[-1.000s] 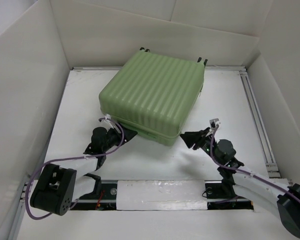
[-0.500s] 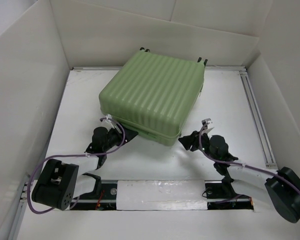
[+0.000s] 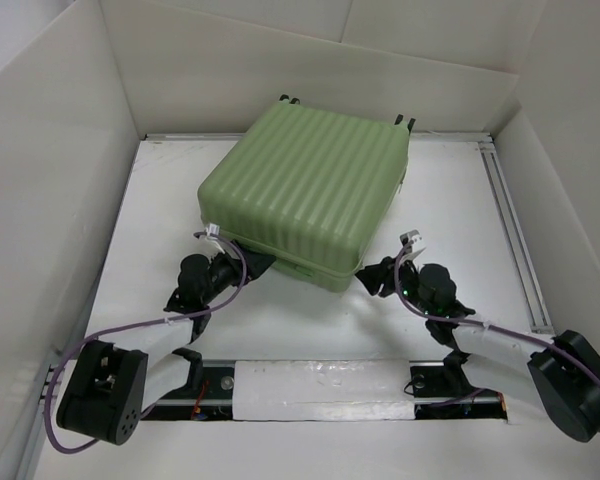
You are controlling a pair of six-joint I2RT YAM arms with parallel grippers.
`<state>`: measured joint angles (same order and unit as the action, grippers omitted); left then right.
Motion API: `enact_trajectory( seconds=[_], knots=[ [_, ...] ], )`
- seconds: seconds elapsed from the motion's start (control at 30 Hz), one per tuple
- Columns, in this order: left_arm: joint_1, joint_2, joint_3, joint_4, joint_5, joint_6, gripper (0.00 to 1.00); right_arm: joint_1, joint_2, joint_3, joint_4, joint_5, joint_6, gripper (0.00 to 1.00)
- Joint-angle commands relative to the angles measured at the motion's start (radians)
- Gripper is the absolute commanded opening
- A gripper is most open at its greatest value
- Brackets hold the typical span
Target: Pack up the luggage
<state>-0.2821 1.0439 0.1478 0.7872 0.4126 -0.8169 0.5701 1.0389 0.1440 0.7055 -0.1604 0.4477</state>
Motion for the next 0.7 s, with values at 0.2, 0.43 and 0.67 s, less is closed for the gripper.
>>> enact_trajectory(
  seconds=[0.2,0.43,0.67],
  knots=[
    [-0.002,0.082,0.064,0.009,0.0,0.03,0.62,0.016,-0.059,0.077,0.009,0.022,-0.032,0.47],
    [-0.002,0.127,0.082,0.035,0.002,0.03,0.58,0.06,-0.025,0.117,0.009,0.021,-0.063,0.41],
    [-0.002,0.203,0.091,0.115,0.048,0.03,0.48,0.108,-0.045,0.135,0.009,0.059,-0.072,0.19]
  ],
)
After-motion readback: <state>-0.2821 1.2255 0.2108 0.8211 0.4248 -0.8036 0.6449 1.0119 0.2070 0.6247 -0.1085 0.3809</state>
